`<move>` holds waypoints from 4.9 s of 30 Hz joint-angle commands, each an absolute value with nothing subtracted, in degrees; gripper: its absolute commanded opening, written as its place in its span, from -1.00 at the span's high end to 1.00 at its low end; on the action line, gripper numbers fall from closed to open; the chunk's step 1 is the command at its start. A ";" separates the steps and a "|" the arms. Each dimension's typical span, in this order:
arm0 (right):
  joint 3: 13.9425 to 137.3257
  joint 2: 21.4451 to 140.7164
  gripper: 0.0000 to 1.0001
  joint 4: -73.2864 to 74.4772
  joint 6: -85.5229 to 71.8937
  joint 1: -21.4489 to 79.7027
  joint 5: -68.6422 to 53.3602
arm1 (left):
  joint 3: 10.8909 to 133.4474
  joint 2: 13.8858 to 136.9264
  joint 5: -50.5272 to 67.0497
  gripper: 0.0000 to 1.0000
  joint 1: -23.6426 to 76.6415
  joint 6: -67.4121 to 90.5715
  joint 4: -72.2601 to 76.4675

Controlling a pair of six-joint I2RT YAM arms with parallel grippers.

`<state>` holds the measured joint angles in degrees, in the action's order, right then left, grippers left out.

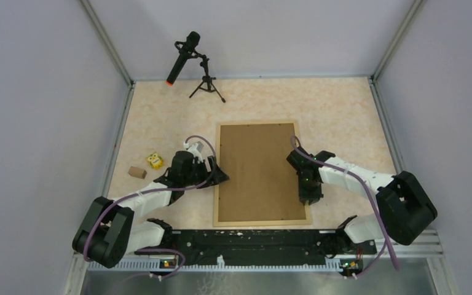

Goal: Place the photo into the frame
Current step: Install the photo frame at the center of the board.

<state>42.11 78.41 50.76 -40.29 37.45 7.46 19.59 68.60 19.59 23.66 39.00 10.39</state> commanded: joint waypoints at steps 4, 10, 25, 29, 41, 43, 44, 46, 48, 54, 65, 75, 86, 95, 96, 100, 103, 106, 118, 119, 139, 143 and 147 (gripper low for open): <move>42.68 78.85 0.56 51.92 -40.98 38.06 9.72 | 18.33 68.26 19.64 -0.61 23.51 38.35 8.96; 45.50 75.03 0.56 55.86 -41.00 38.14 9.89 | 18.37 68.36 19.68 -0.61 23.55 38.41 9.03; 42.67 77.34 0.57 52.22 -40.85 39.14 7.66 | 18.28 68.28 19.70 -0.61 23.47 38.41 9.05; 42.14 77.92 0.57 52.60 -41.29 39.18 8.52 | 18.28 68.25 19.72 -0.61 23.47 38.38 9.09; 42.28 78.35 0.57 53.00 -41.56 39.15 10.01 | 18.19 68.12 19.79 -0.61 23.38 38.34 9.14; 42.41 78.77 0.58 52.79 -41.82 39.15 10.63 | 18.19 68.20 19.80 -0.61 23.38 38.40 9.12; 42.49 79.09 0.58 52.62 -42.08 39.19 10.74 | 18.19 68.20 19.84 -0.61 23.38 38.36 9.09; 42.82 80.05 0.57 52.40 -42.39 39.15 11.79 | 18.19 68.12 19.87 -0.61 23.38 38.41 9.14; 43.17 81.54 0.57 52.14 -42.50 39.19 12.75 | 18.19 68.16 19.87 -0.61 23.39 38.30 9.08; 44.20 84.94 0.57 49.78 -40.34 39.02 11.94 | 18.24 68.12 19.99 -0.61 23.29 38.25 9.04; 46.85 93.07 0.55 44.58 -34.17 34.78 5.57 | 18.28 68.30 20.13 -0.61 23.18 38.23 9.11; 54.70 109.86 0.49 36.01 -26.16 34.19 4.92 | 18.45 68.51 20.27 -0.61 23.20 38.01 8.97; 56.94 96.90 0.03 35.57 -22.56 34.19 -3.75 | 18.54 68.60 20.25 -0.61 23.21 38.01 8.74; 55.59 85.15 0.05 50.12 -29.50 34.17 4.66 | 18.46 68.64 20.46 -0.62 23.19 38.03 8.87; 55.27 84.38 0.08 51.68 -30.60 34.12 6.30 | 18.46 68.64 20.40 -0.61 23.19 38.04 8.95; 54.03 81.97 0.24 55.44 -33.20 34.19 8.13 | 18.47 68.69 20.45 -0.62 23.16 38.04 8.93; 53.02 80.97 0.37 56.98 -34.22 34.17 9.90 | 18.46 68.69 20.51 -0.61 23.12 38.05 8.97; 52.04 82.05 0.44 56.87 -34.46 34.19 11.00 | 18.46 68.66 20.54 -0.62 23.15 38.03 9.04; 49.91 85.30 0.56 51.96 -33.86 34.26 7.48 | 18.46 68.69 20.54 -0.62 23.12 38.06 9.09; 49.51 85.30 0.56 51.93 -33.91 34.31 7.26 | 18.46 68.74 20.55 -0.62 23.12 37.99 9.13; 51.10 84.89 0.58 52.38 -34.57 35.53 7.93 | 18.46 68.86 20.65 -0.62 23.14 38.03 9.14; 50.70 83.78 0.58 52.86 -35.02 35.74 7.99 | 18.46 68.91 20.61 -0.62 23.12 38.05 9.17; 50.36 84.85 0.58 52.06 -34.80 35.68 8.91 | 18.49 68.94 20.59 -0.62 23.12 37.98 9.14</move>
<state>48.86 85.25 52.90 -34.17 35.14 7.44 19.53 68.38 19.03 22.81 38.39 10.57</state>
